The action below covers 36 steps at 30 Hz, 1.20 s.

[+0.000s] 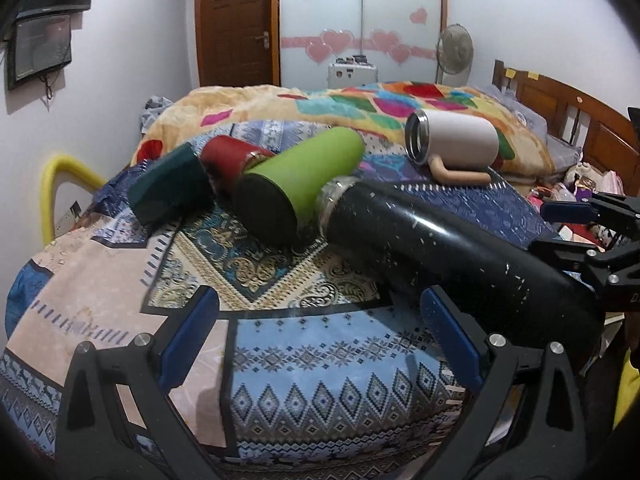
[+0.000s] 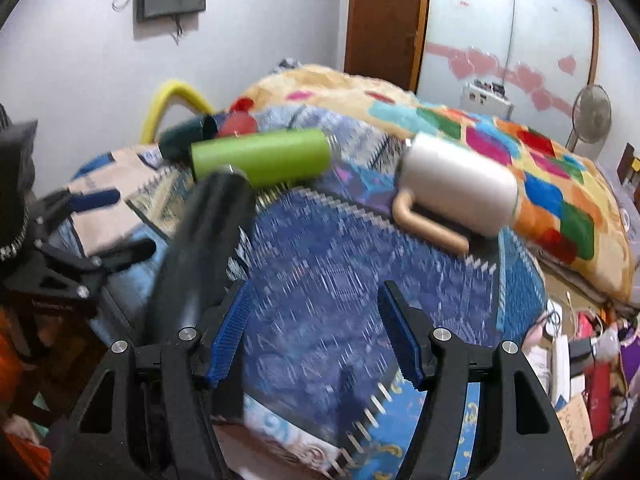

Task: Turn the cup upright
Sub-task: 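Grasp the black thermos body with the left tool while the right tool releases it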

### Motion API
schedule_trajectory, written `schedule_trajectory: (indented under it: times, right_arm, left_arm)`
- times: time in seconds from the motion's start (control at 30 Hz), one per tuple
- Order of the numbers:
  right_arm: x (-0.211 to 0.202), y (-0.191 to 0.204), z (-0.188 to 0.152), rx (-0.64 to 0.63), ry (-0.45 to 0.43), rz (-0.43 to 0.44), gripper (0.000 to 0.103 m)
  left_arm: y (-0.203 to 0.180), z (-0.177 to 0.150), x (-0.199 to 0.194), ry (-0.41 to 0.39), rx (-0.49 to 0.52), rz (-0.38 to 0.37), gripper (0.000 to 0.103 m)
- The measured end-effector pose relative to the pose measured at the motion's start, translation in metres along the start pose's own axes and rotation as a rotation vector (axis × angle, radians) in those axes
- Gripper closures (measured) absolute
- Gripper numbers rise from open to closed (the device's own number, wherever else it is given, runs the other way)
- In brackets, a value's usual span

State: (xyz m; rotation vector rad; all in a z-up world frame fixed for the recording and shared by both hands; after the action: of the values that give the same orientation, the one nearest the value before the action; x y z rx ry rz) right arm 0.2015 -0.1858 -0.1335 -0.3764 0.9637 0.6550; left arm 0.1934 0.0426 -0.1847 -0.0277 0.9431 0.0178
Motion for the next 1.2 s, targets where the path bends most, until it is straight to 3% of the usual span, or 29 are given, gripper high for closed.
schedule_trajectory:
  times: [0.43,0.53,0.77,0.93,1.2]
  right_arm:
    - [-0.011,0.014,-0.015,-0.046,0.004,0.018,0.041]
    - [-0.009,0.022,-0.018,-0.037,-0.003,0.052,0.041]
    - [-0.006,0.028,-0.019,0.000,-0.045,0.117,0.041]
    - [-0.014,0.020,-0.013,0.041,-0.091,0.095,0.041]
    - [-0.033,0.002,-0.002,0.077,-0.173,0.028,0.037]
  left_arm:
    - [-0.007,0.017,0.002,0.017,0.052,0.007,0.001]
    - [-0.003,0.023,0.000,0.021,0.061,-0.011,0.001]
    - [-0.003,0.026,-0.008,0.026,0.098,0.025,0.001]
    - [-0.012,0.032,-0.014,0.049,0.112,-0.029,0.001]
    - [-0.031,0.056,0.000,0.155,0.125,-0.091,0.001]
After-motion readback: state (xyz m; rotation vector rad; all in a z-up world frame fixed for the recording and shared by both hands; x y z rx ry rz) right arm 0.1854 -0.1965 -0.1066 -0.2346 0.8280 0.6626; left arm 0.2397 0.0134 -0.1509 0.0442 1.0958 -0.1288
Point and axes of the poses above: each gripper's, at about its wrist camera, not at the fingertips, and x roughly the way its jaws point, y to its left, z to its top, the point moved 3 cm from there along x, roughly the way its jaws point, and after that the axes turned 15 degrees about y, right-handed, at the moved point
